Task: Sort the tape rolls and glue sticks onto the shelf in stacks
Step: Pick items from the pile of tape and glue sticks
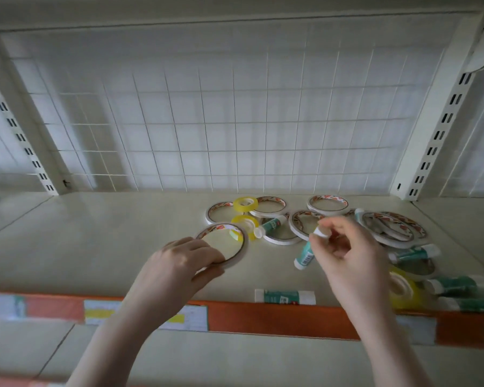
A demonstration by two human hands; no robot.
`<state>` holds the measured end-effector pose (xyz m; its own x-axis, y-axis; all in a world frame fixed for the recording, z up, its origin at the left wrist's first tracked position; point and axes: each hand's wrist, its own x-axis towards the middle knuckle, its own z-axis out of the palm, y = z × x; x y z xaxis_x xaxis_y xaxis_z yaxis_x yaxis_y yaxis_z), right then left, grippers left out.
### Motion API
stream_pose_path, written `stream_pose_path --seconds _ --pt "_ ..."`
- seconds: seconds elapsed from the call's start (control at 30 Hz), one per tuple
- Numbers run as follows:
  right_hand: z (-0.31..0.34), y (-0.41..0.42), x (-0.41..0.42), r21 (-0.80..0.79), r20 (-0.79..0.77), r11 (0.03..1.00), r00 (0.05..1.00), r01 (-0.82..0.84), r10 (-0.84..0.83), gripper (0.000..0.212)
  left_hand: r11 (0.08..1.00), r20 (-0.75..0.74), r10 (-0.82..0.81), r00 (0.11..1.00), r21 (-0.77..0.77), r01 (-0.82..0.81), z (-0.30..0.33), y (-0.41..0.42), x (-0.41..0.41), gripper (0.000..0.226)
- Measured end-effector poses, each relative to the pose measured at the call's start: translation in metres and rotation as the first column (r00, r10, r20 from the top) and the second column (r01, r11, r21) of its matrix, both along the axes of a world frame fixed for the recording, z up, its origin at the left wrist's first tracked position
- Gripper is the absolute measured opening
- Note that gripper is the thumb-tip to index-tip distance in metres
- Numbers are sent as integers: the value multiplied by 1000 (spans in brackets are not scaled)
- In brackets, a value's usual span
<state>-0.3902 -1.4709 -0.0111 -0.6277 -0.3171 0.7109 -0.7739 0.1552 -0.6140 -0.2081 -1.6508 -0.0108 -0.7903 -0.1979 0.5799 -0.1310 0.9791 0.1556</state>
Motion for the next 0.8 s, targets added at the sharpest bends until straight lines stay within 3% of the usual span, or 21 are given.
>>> stream_pose_path --seconds 0.37,0.8 --pt "16 -117 94 -1 -37 964 963 -267 266 23 965 -52 257 965 -34 -259 20 -75 128 21" --pt "26 -320 299 -27 7 940 940 -341 341 19 920 -71 364 929 -132 -370 34 -240 349 25"
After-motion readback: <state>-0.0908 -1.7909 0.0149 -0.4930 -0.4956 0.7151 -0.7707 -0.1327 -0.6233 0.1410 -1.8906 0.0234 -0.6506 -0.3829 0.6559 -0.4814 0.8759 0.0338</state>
